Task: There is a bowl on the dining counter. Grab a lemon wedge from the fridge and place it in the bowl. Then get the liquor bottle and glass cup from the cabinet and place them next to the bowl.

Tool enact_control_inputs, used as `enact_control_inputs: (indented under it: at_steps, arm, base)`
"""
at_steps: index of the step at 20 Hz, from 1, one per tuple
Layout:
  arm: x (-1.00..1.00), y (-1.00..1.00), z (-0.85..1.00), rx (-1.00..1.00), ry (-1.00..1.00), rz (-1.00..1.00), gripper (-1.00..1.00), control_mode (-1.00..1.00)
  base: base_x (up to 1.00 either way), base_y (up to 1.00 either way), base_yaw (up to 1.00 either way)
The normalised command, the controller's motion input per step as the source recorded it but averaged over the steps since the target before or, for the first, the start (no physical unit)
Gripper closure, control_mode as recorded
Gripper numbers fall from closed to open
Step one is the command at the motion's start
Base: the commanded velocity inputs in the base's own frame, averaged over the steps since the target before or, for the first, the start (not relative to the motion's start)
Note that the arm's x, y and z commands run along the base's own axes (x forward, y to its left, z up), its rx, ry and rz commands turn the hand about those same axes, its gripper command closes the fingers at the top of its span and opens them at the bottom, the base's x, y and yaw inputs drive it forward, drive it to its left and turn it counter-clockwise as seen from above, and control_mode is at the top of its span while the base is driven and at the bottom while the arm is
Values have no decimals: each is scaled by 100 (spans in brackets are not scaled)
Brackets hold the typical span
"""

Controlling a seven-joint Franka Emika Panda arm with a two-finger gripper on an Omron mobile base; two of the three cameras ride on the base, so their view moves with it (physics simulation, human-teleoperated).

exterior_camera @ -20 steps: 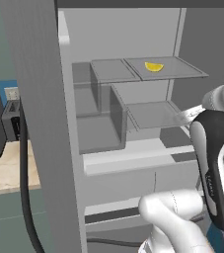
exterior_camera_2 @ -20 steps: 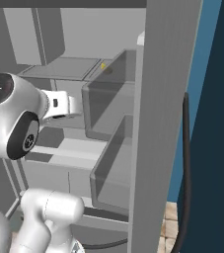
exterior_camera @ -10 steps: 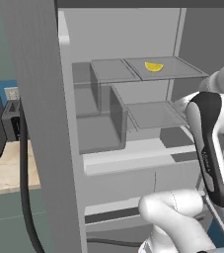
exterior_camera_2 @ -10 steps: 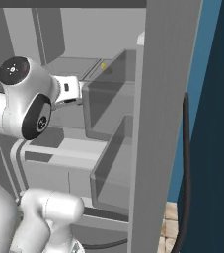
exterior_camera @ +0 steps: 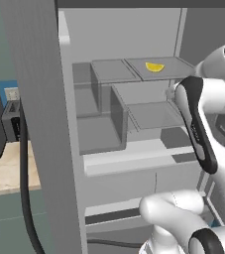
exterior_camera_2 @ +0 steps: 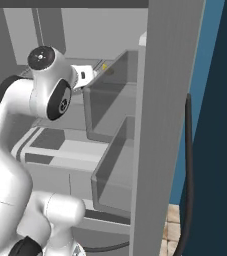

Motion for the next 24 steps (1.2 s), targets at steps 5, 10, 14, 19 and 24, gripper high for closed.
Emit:
enact_control_inputs:
  at_steps: [5, 10, 14, 19, 24]
  arm:
    - [66, -5, 24, 0, 2, 0, -100, -100]
    - [62, -9, 17, 0, 0, 0, -100, -100]
    - [50, -9, 7, 0, 0, 0, -100, -100]
    - [44, -9, 0, 0, 0, 0, -100, -100]
    - [48, -11, 0, 0, 1, 0, -100, -100]
  base:
    - [0, 0, 0]
    - [0, 0, 0]
    - [0, 0, 0]
    - [0, 0, 0]
    - [0, 0, 0]
